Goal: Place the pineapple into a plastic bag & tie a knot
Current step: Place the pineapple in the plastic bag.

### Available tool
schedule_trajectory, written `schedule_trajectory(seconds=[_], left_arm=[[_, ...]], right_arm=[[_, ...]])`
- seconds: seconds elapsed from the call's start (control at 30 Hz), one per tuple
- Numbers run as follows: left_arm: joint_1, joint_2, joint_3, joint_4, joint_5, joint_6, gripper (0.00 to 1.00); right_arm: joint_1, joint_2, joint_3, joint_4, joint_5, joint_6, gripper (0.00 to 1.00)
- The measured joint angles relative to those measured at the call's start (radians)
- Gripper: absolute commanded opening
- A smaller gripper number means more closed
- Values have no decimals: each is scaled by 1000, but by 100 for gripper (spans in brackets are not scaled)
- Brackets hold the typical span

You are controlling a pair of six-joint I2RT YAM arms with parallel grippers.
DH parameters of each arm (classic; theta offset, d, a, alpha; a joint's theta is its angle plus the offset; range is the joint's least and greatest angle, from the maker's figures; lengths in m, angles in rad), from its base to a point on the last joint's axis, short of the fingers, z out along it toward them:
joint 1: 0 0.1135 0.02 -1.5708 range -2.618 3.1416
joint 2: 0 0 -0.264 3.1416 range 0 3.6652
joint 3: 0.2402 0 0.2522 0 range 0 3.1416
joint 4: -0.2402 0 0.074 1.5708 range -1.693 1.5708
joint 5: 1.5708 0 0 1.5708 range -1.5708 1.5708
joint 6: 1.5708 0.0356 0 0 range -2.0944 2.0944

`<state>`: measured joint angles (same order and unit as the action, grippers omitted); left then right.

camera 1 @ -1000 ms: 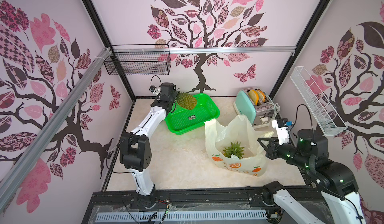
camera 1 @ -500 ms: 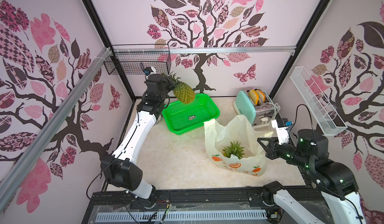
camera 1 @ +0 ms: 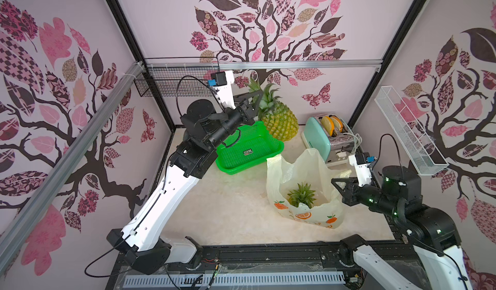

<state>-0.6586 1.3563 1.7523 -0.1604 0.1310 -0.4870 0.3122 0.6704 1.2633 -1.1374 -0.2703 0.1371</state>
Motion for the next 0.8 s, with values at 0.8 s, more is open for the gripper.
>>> schedule_trajectory(seconds=[0.8], left_arm=[[-362, 115, -344, 237, 24, 125, 0]], right_arm=[[0, -11, 6, -7, -18, -3, 0]])
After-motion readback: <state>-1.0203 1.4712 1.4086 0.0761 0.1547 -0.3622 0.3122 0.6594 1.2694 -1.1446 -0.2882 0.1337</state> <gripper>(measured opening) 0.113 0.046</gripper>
